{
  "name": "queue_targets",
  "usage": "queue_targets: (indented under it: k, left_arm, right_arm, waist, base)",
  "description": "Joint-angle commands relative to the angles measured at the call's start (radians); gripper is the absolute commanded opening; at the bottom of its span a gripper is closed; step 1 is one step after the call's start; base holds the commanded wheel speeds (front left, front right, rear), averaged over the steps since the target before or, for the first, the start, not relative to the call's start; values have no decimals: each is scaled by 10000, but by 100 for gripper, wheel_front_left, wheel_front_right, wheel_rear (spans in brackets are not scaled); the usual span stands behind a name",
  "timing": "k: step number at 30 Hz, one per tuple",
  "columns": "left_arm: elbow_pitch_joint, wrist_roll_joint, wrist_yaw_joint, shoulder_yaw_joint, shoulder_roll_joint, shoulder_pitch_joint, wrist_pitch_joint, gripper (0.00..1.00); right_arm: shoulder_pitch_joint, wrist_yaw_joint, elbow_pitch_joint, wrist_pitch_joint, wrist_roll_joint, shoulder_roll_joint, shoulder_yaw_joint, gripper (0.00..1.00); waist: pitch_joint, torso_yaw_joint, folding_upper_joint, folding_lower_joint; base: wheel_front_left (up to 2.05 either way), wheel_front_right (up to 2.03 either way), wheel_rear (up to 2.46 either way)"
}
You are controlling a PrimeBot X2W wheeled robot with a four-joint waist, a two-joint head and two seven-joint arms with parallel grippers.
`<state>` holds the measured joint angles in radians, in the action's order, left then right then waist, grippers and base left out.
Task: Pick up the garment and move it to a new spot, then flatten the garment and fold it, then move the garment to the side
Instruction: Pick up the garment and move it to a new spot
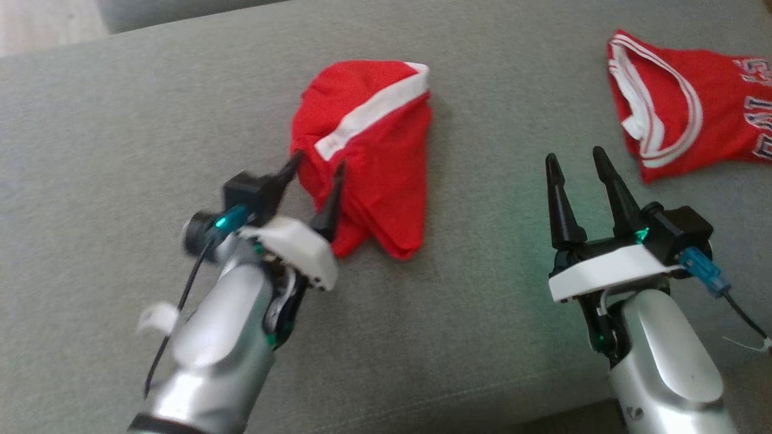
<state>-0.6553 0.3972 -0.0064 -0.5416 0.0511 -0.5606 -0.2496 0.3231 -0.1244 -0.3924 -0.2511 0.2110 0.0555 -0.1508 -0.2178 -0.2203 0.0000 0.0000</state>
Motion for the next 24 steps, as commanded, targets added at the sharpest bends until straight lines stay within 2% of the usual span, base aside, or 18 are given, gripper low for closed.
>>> queue_targets:
  k: [1, 6, 11, 19, 24]
  left_arm:
    - [585, -174, 230, 599, 316, 101, -121, 100]
    - [1626, -670, 879, 1612, 629, 1334, -121, 100]
    - [2393, -1028, 1145, 2529, 671, 2308, -121, 100]
    - [3313, -1546, 1310, 3838, 490, 3473, -122, 100]
    - [3734, -1847, 1235, 4454, 372, 4231, -122, 100]
  right_arm:
    - [59, -63, 334, -105, -17, -53, -140, 100]
    - [-81, -63, 299, -106, -109, -53, 3, 100]
    - [-226, -63, 174, -106, -235, -53, 214, 100]
    - [-481, -63, -57, -106, -337, -53, 386, 100]
    - [-684, -63, -173, -106, -327, -53, 391, 100]
  waist:
    - [148, 278, 0, 0]
    - [375, 825, 0, 0]
    - [632, 1409, 0, 0]
    - [1057, 1995, 0, 0]
    - [1326, 2124, 0, 0]
  base:
    - [0, 0, 0]
    - [0, 0, 0]
    - [0, 0, 0]
    - [0, 0, 0]
    - [0, 0, 0]
